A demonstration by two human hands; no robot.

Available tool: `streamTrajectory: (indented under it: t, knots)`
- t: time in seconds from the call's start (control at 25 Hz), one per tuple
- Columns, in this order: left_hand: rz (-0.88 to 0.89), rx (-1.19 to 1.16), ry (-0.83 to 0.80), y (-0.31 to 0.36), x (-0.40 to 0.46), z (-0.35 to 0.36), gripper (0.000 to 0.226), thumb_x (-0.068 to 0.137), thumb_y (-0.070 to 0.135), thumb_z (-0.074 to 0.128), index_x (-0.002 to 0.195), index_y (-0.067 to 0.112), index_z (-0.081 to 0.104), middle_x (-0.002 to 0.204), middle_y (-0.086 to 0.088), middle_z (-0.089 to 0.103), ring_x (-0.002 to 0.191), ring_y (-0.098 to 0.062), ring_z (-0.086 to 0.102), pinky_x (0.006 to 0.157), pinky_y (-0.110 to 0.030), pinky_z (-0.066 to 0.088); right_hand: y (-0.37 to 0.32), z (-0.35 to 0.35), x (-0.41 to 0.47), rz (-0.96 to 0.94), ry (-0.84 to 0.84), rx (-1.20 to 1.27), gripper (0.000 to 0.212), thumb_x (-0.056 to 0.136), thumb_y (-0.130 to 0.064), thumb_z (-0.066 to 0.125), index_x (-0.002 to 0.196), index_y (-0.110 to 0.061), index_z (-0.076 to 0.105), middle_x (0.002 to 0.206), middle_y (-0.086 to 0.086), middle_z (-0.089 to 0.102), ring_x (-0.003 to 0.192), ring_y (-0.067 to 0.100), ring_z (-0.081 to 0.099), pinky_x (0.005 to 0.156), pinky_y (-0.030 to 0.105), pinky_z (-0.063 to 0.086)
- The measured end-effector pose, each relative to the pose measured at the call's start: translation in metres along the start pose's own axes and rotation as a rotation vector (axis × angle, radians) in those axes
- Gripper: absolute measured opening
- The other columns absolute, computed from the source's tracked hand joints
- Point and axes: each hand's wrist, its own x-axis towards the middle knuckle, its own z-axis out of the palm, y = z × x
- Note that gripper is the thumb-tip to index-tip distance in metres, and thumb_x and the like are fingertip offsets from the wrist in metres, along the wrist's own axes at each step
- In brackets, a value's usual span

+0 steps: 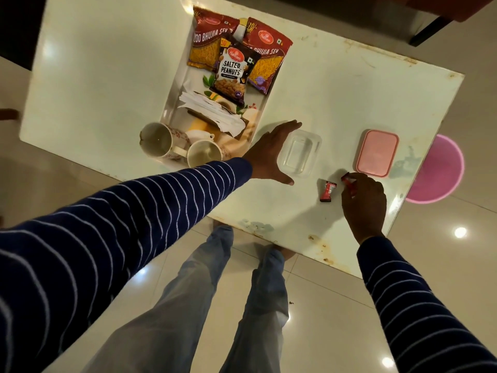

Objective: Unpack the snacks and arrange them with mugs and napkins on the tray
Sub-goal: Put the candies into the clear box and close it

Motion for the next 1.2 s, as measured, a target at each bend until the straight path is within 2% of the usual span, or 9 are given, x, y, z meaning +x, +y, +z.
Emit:
streamTrajectory:
  t: [0.16,0.24,0.52,0.64,0.72,0.84,0.92,1.08,1.2]
  knots:
    - [0.001,-0.001,0.038,-0.003,0.000,-0.002,0.129,0.052,0.042,0.094,0.153,0.013,0.019,0.160,-0.005,0.020,0.147,-0.021,0.021,0.118,-0.043,0.029,-0.037,-0.004,-0.002,0.012,0.099,0.267,0.026,0.090,-0.013,0.061,0.116,-0.016,0.066,0.103,0.003,0.071,0.099,0.024,0.061,0.088,0.005,0.032]
    - [0.006,-0.007,0.049,-0.001,-0.001,-0.003,0.129,0.051,0.043,0.094,0.152,0.013,0.020,0.159,-0.006,0.022,0.146,-0.022,0.022,0.118,-0.042,0.030,-0.064,-0.005,0.003,-0.040,0.122,0.334,0.026,0.091,-0.014,0.062,0.116,-0.016,0.066,0.101,0.001,0.071,0.096,0.022,0.061,0.087,-0.002,0.026]
    - [-0.018,-0.041,0.217,0.019,-0.027,0.018,0.148,0.043,0.060,0.091,0.154,0.013,0.004,0.162,-0.009,0.012,0.149,-0.026,0.015,0.119,-0.040,0.022,-0.107,0.008,0.015,-0.089,0.052,0.402,0.026,0.095,-0.028,0.063,0.119,-0.017,0.065,0.105,-0.001,0.068,0.096,0.015,0.059,0.082,-0.001,0.033]
    - [-0.014,0.014,0.366,0.030,-0.051,0.041,0.138,0.046,0.063,0.088,0.151,0.017,0.010,0.159,-0.015,0.021,0.145,-0.032,0.023,0.117,-0.047,0.025,-0.091,0.004,0.005,-0.050,0.063,0.418,0.031,0.096,-0.030,0.062,0.125,-0.018,0.061,0.114,0.000,0.065,0.097,0.009,0.058,0.080,-0.001,0.038]
    - [0.041,0.188,0.427,0.040,-0.066,0.056,0.120,0.053,0.061,0.086,0.146,0.019,0.023,0.152,-0.015,0.035,0.138,-0.032,0.034,0.112,-0.050,0.029,-0.069,-0.004,-0.006,-0.007,0.086,0.420,0.030,0.097,-0.030,0.060,0.125,-0.021,0.060,0.115,0.000,0.063,0.095,0.009,0.057,0.077,0.006,0.046]
    - [0.280,0.360,0.298,0.060,-0.075,0.080,0.072,0.074,0.039,0.081,0.135,0.018,0.050,0.134,-0.008,0.055,0.117,-0.027,0.053,0.092,-0.048,0.049,-0.029,-0.021,-0.020,0.063,0.126,0.435,0.028,0.097,-0.024,0.061,0.124,-0.020,0.061,0.116,0.001,0.063,0.097,0.017,0.062,0.082,0.036,0.056]
    - [0.365,0.307,0.137,0.074,-0.070,0.095,0.049,0.085,0.018,0.074,0.131,0.012,0.058,0.133,-0.009,0.059,0.114,-0.026,0.059,0.087,-0.043,0.056,0.000,-0.030,-0.027,0.123,0.142,0.402,0.028,0.096,-0.019,0.061,0.124,-0.017,0.062,0.119,0.002,0.064,0.106,0.024,0.063,0.093,0.040,0.053]
    - [0.194,0.367,-0.028,0.091,-0.042,0.116,0.076,0.084,-0.014,0.058,0.150,0.016,0.036,0.162,-0.008,0.024,0.143,-0.029,0.034,0.102,-0.037,0.049,0.048,-0.031,-0.039,0.104,0.037,0.168,0.038,0.092,-0.010,0.063,0.130,-0.013,0.060,0.129,0.006,0.064,0.123,0.027,0.054,0.106,0.024,0.031]
    - [0.111,0.459,-0.085,0.091,-0.023,0.121,0.072,0.087,-0.013,0.052,0.150,0.017,0.035,0.163,-0.007,0.017,0.140,-0.029,0.035,0.101,-0.040,0.047,0.062,-0.022,-0.040,0.023,0.014,0.123,0.037,0.090,-0.005,0.063,0.125,-0.015,0.064,0.128,0.007,0.065,0.121,0.029,0.056,0.103,0.024,0.032]
